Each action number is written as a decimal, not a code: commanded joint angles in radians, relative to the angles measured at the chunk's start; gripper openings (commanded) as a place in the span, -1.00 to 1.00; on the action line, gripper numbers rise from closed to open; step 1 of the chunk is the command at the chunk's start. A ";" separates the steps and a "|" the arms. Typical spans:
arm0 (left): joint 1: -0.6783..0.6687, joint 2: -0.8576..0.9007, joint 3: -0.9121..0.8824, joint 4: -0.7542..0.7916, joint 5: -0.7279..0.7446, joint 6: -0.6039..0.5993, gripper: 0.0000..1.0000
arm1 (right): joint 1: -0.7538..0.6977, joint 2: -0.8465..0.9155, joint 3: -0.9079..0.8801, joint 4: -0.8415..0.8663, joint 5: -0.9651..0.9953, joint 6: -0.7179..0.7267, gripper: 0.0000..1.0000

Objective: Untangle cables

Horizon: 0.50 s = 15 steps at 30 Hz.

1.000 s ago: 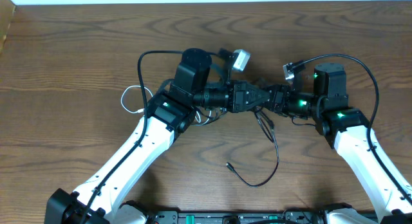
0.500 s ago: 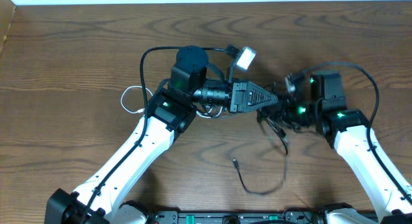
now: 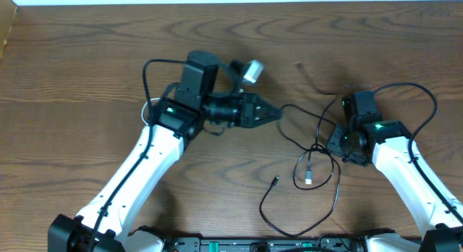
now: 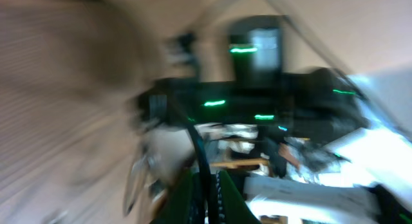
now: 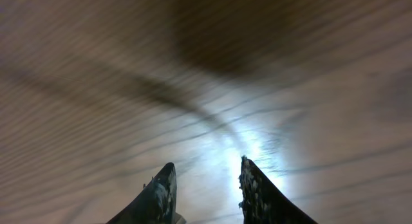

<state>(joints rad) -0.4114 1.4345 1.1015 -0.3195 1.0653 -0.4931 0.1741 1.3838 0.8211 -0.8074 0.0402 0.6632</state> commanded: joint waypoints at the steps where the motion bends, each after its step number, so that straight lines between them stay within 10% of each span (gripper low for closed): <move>1: 0.075 -0.014 0.019 -0.161 -0.294 0.239 -0.86 | -0.003 0.006 -0.013 -0.021 0.174 0.021 -0.43; 15: 0.459 -0.047 0.019 -0.357 -0.614 0.297 -0.85 | -0.059 0.006 -0.013 -0.053 0.245 0.029 -0.43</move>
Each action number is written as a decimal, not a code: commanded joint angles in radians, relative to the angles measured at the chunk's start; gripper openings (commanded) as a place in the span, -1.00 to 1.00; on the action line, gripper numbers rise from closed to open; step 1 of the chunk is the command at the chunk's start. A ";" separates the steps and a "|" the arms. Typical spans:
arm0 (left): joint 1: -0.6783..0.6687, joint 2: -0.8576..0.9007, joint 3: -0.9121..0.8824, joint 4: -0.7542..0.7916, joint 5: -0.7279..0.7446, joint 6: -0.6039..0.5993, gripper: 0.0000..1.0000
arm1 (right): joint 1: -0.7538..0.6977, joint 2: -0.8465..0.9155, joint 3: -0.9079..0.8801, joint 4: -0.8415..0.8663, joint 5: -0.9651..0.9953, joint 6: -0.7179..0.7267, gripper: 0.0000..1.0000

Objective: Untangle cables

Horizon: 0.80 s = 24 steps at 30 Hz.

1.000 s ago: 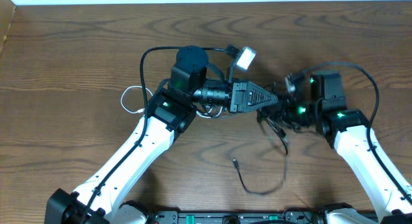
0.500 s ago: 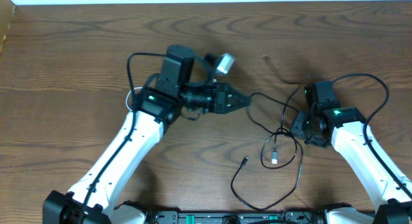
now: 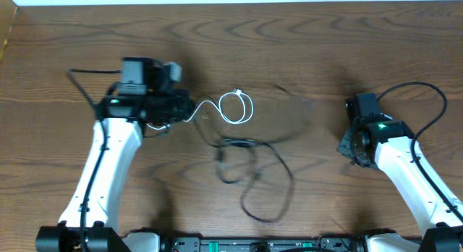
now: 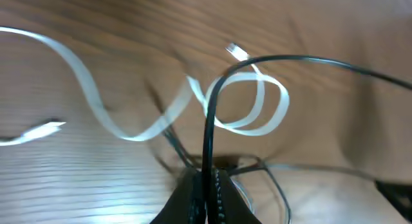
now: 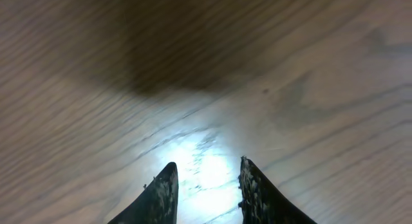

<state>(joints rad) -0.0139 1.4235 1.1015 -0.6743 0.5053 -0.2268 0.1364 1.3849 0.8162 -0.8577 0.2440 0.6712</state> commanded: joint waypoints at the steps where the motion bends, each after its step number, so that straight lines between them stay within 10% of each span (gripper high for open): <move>1: 0.077 -0.039 0.019 -0.003 -0.053 0.027 -0.86 | -0.026 0.005 -0.008 -0.003 0.035 0.024 -0.44; 10: 0.040 -0.045 0.019 0.024 0.362 0.062 -0.85 | -0.025 0.005 -0.008 0.172 -0.443 -0.280 -0.37; 17: -0.048 -0.046 0.019 0.179 0.663 0.061 -0.86 | 0.017 0.005 -0.008 0.292 -0.817 -0.493 0.05; 24: -0.117 -0.051 0.019 0.259 0.545 0.057 -0.85 | 0.058 0.005 -0.008 0.299 -0.763 -0.521 0.25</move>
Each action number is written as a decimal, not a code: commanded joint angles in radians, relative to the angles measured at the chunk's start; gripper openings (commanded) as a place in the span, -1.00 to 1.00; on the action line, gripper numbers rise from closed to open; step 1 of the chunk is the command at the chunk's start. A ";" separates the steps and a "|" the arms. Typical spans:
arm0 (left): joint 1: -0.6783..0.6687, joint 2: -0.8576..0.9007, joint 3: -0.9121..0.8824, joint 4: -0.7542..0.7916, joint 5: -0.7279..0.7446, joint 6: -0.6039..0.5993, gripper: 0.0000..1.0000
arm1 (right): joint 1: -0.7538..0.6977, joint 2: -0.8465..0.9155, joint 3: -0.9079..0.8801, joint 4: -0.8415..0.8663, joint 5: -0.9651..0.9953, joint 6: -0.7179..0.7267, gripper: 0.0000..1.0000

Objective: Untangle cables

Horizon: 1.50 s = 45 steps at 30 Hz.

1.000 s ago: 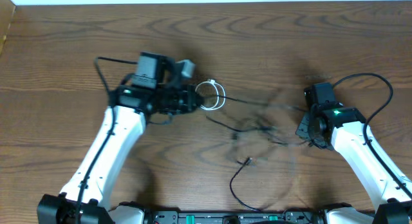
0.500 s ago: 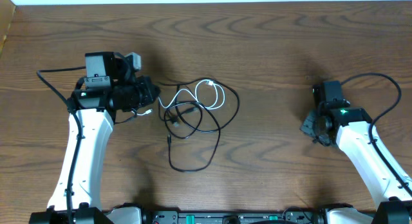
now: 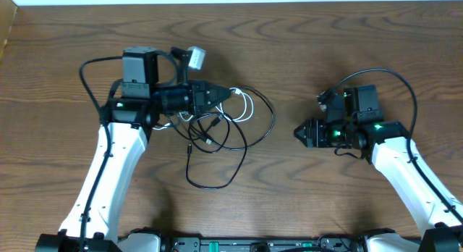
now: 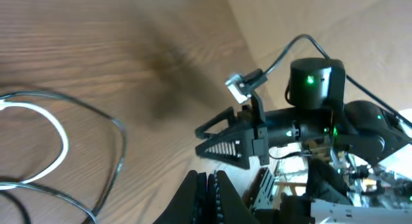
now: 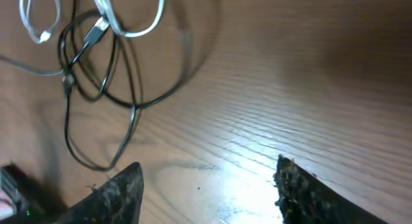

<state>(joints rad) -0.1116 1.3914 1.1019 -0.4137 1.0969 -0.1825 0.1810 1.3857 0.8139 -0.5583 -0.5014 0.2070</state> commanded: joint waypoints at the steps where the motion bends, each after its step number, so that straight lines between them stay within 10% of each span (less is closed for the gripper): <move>1: -0.024 -0.019 0.019 -0.013 -0.107 0.013 -0.85 | 0.014 0.004 -0.006 -0.002 -0.001 -0.051 0.25; 12: -0.024 -0.019 0.019 -0.272 -0.848 -0.029 -0.44 | 0.013 0.004 -0.006 -0.007 0.060 -0.043 0.29; 22: -0.024 -0.014 0.018 -0.295 -1.131 -0.045 -0.18 | 0.013 0.004 -0.006 -0.025 0.066 -0.043 0.29; 38: -0.024 0.185 0.013 -0.323 -1.134 -0.082 -0.16 | 0.013 0.004 -0.006 -0.032 0.066 -0.043 0.27; 42: -0.024 0.195 0.013 -0.319 -1.084 -0.085 -0.83 | 0.013 0.004 -0.006 -0.033 0.066 -0.043 0.26; 45: -0.024 0.185 0.021 -0.309 -0.981 -0.085 -0.85 | 0.013 0.004 -0.006 -0.033 0.066 -0.043 0.26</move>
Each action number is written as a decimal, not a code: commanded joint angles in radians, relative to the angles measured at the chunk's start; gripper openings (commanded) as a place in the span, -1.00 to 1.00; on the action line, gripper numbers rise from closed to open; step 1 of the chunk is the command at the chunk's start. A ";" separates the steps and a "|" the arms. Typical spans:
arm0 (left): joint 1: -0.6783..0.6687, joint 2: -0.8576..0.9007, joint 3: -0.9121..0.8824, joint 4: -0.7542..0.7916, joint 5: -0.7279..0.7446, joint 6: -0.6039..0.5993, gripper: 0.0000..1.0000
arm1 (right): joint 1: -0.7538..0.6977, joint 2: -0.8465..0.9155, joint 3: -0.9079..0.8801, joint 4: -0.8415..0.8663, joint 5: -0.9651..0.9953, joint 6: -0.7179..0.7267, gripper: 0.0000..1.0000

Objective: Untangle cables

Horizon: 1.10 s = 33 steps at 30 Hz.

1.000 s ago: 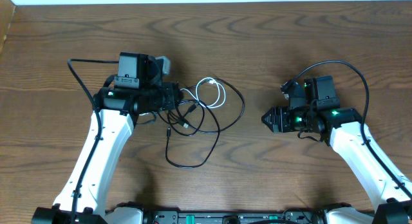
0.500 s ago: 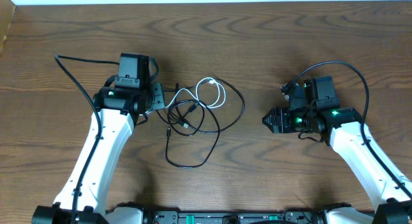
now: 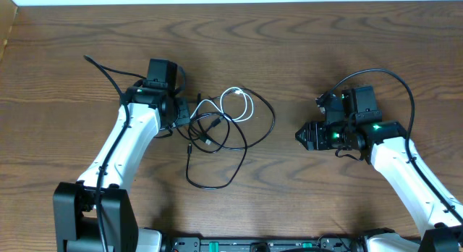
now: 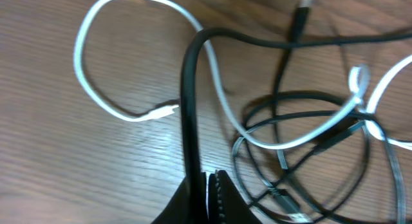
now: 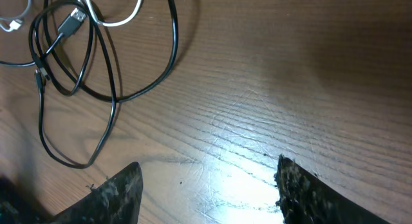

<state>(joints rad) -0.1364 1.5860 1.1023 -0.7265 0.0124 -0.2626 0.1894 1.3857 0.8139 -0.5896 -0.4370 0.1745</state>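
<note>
A thin black cable [image 3: 273, 123] and a white cable [image 3: 249, 107] lie looped over each other left of the table's middle. My left gripper [image 3: 184, 114] is at the tangle's left edge. In the left wrist view, it [image 4: 207, 185] is shut on a stretch of black cable [image 4: 190, 89] that rises from its jaws, with a white cable [image 4: 78, 53] loop behind. My right gripper [image 3: 298, 135] points at the tangle from the right, well apart from it. Its fingers [image 5: 122, 192] stand wide open with nothing between them; the black cable [image 5: 172, 50] and white cable [image 5: 119, 21] lie ahead.
The brown wooden table [image 3: 347, 35] carries only the cables and the two arms. A pale wall strip runs along its far edge. Each arm's own black lead arcs above its wrist.
My left gripper pointed right, raised over the tangle; now it is down at the tangle's left edge, shut on a black cable. The cable pile and right arm have hardly moved.
First the cables lay right of centre by my right gripper, my left reaching toward them. Then my left gripper was far left, shut on black cable, the cables spread mid-table. Later the tangle lay left of centre and my right gripper had opened wide, facing it.
</note>
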 commanded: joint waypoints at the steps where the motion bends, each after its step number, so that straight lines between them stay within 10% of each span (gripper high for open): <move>1: 0.001 -0.018 0.030 0.003 0.152 -0.005 -0.85 | 0.005 0.004 -0.006 -0.002 0.001 -0.011 0.26; 6: 0.002 -0.142 0.115 0.073 0.690 0.000 -0.85 | 0.005 0.004 -0.006 -0.002 0.001 -0.011 0.27; 12: 0.002 -0.309 0.132 0.283 0.994 -0.002 -0.86 | 0.005 0.004 -0.006 0.004 -0.018 -0.010 0.30; 33: -0.001 -0.396 0.128 0.280 1.080 -0.002 -0.86 | 0.043 0.004 -0.006 0.193 -0.157 -0.063 0.50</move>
<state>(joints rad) -0.1349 1.1793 1.2255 -0.4450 1.0615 -0.2657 0.1993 1.3865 0.8135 -0.4309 -0.5255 0.1658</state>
